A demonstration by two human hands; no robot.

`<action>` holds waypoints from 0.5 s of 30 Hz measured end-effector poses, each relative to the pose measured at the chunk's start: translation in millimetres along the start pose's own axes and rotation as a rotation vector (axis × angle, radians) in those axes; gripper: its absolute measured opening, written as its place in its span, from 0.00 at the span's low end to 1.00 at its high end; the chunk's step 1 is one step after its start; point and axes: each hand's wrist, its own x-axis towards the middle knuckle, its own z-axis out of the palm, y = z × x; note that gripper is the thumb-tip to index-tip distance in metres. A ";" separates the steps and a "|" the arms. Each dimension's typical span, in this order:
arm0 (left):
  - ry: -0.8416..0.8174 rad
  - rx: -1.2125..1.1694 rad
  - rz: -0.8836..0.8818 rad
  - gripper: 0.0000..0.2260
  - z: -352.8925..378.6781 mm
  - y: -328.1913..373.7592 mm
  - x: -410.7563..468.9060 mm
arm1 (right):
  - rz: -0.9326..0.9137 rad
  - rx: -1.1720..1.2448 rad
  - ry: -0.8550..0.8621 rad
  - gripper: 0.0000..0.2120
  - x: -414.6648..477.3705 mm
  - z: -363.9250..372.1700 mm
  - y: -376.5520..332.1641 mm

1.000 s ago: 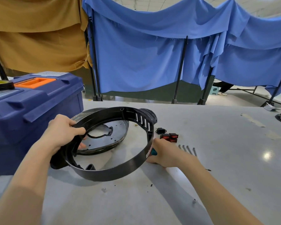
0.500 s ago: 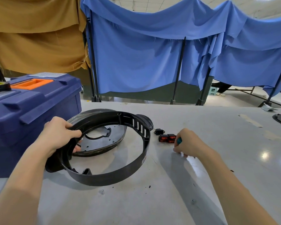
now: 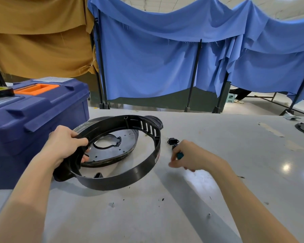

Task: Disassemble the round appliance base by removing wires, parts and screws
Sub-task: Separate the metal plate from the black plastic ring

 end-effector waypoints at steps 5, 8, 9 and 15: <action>0.085 -0.050 -0.031 0.02 -0.3 -4.2 4.4 | -0.204 -0.131 -0.084 0.08 -5.3 40.9 -45.8; 0.176 -0.103 -0.085 0.03 3.5 -7.3 8.0 | -0.285 -0.180 -0.096 0.18 -11.8 57.4 -65.3; 0.196 -0.126 -0.103 0.04 4.5 -8.6 9.4 | -0.307 -0.179 -0.098 0.21 -14.4 61.8 -70.1; 0.289 -0.091 -0.124 0.06 8.5 -11.1 13.2 | -0.516 -0.252 -0.090 0.28 -30.4 81.1 -96.3</action>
